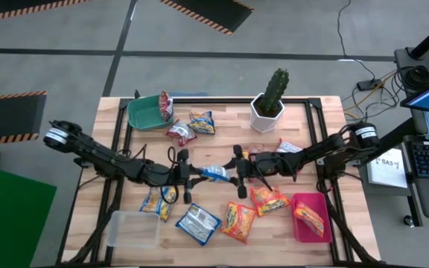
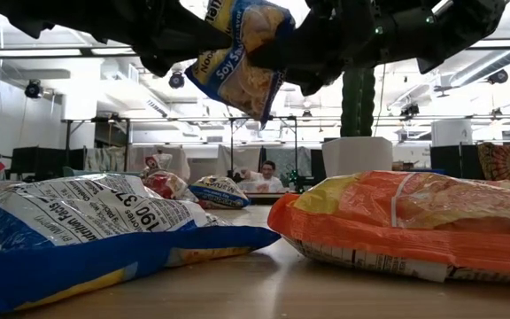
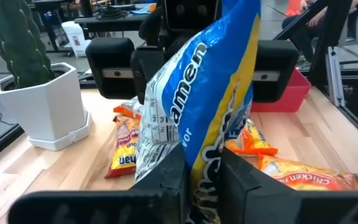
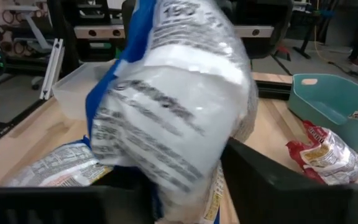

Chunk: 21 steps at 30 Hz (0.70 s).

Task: Sort Maruchan noodles
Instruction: Put the middle left blue noodle pack into the transparent bin

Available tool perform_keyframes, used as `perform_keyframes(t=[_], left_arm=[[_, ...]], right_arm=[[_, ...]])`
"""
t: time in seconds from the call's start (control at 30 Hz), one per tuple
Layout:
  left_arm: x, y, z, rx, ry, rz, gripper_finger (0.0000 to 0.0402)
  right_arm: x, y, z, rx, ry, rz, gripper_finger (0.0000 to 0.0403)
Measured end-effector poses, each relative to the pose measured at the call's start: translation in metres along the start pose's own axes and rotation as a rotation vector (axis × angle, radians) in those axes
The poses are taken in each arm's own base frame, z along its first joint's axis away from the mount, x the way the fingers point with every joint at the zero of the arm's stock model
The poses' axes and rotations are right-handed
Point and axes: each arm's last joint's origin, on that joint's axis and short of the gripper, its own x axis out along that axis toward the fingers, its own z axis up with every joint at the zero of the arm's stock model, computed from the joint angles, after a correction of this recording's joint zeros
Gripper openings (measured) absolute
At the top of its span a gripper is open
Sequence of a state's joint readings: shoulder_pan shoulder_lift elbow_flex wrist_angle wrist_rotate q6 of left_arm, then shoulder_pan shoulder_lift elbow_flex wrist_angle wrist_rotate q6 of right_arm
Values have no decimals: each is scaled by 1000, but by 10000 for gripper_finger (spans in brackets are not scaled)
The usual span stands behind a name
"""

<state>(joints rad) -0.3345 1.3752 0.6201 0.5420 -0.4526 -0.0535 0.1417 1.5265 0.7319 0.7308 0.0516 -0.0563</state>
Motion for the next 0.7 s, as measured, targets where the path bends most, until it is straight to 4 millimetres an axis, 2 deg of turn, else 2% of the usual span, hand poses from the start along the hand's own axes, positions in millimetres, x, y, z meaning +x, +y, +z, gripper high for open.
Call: perform_keyframes(t=[0.17,0.3,0.47,0.7], left_arm=[[-8,-4,3,-27,32,-25,37],[-14,-12,19,-32,86,-49,37],[-21,-25,48,26,249,-103,37],[-51,-37,98,33,471,-99,37]], right_arm=[[-9,-1,10,10,12,0,201],[-21,-3,23,10,12,0,220],[-40,-5,40,2,25,-3,228],[-63,-10,55,-21,45,-87,226]])
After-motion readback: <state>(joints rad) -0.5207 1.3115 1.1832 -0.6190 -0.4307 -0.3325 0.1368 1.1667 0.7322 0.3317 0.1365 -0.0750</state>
